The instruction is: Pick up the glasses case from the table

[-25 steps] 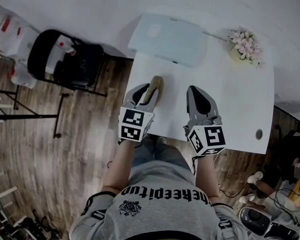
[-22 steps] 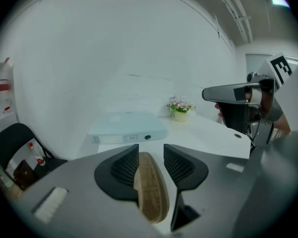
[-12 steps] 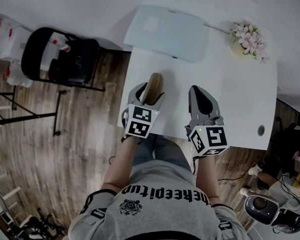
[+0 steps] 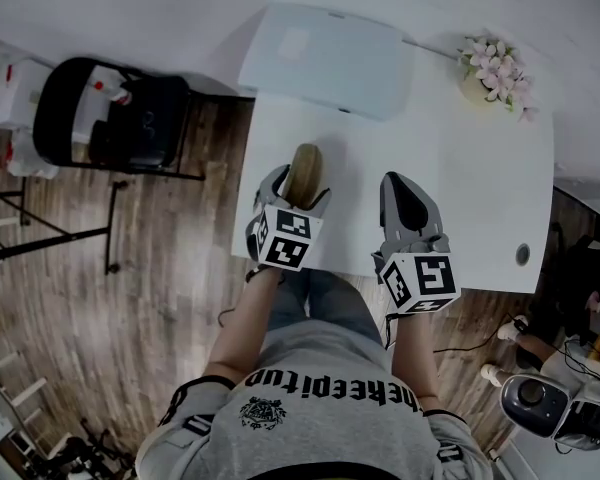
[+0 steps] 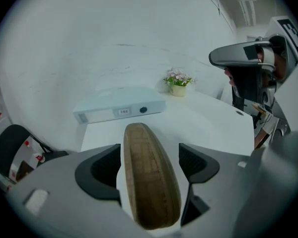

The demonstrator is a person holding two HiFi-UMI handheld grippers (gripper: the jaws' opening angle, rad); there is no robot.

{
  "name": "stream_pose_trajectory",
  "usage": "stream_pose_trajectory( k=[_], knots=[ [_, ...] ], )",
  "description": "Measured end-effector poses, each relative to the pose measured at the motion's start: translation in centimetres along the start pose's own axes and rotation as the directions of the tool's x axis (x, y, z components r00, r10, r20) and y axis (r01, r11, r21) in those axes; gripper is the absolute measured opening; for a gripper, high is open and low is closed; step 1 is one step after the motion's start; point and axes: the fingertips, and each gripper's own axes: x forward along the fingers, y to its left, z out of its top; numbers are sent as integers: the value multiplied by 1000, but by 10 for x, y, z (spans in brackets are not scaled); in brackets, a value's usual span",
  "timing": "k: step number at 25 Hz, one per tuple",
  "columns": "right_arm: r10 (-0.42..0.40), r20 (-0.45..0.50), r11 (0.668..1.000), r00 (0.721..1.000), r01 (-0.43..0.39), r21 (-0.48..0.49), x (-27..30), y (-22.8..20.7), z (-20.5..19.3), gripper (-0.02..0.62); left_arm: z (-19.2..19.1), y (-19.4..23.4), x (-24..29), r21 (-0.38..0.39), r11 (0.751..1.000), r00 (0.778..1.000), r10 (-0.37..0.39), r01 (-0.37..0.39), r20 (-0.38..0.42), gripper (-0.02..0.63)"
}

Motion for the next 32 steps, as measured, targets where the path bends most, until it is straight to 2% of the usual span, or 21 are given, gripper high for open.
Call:
stream_pose_trajectory(
  k=[8,15,19,23,28,32],
  knots=[
    [-34,-14,999,999,34,8,0,-9,-5,3,-18,1,17,2,1000,998,0,0,-60,373],
    [-51,-18,999,999,51,12,1,-13,-6,3,-21,5,19,-19,1000,998,4,-5,-59,356],
    [-42,-11,999,999,42,9,3,-8,-4,3,-16,11,15,-42,999,999,2,-4,-37,295],
    [-29,1,1000,1000,29,1,4,-1,1,3,-17,13,11,-81,997,999,-22,19,-35,290],
    [-16,15,1000,1000,16,-9,6,5,6,3,-6,11,-3,-177,982,998,-67,69,20,290],
    [-5,25,1000,1000,5,-16,6,11,9,3,8,13,-18,-173,982,996,-66,77,65,290]
  ],
)
